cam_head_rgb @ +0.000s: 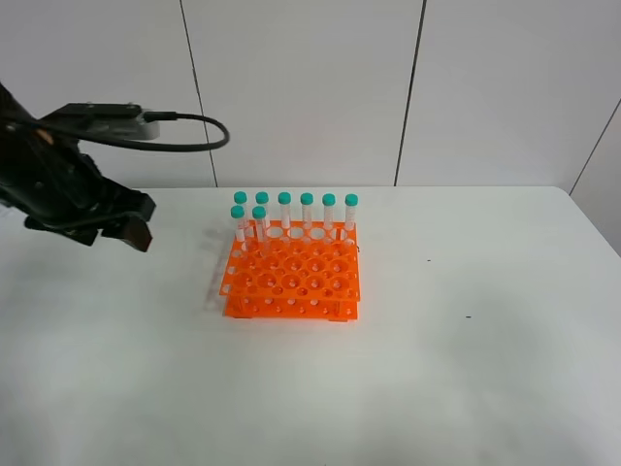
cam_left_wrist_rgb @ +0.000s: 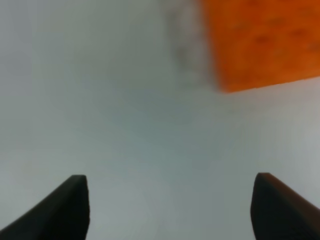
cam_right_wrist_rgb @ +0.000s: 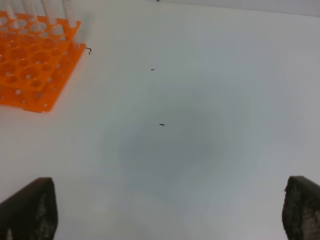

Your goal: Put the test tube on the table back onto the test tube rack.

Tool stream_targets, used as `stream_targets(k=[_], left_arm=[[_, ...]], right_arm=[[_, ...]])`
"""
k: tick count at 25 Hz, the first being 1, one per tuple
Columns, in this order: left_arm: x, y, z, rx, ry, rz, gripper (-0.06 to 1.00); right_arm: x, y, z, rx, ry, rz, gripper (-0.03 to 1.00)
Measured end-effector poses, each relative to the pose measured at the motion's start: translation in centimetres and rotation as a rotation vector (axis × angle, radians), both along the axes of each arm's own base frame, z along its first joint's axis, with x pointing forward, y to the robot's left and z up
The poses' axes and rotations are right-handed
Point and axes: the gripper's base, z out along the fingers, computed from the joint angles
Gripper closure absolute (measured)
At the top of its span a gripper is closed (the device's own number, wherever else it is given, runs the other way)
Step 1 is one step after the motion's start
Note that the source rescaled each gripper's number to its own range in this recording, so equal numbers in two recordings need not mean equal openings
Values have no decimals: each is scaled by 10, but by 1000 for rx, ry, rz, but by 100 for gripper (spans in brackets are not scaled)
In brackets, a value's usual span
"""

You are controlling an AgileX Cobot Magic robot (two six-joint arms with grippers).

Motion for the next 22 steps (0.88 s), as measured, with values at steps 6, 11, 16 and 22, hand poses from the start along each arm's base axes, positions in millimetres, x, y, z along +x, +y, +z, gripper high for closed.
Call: stream_targets(k=[6,11,16,22], left_arm=[[-8,62,-3,38,160,191,8],[-30,67,14,33,124,206,8],[-76,66,10,38,125,187,8],[-152,66,-9,30,80,189,8]], right_arm=[[0,0,0,0,0,0,-3],[0,0,0,0,0,0,-3],[0,0,0,0,0,0,-3],[0,0,0,0,0,0,-3]])
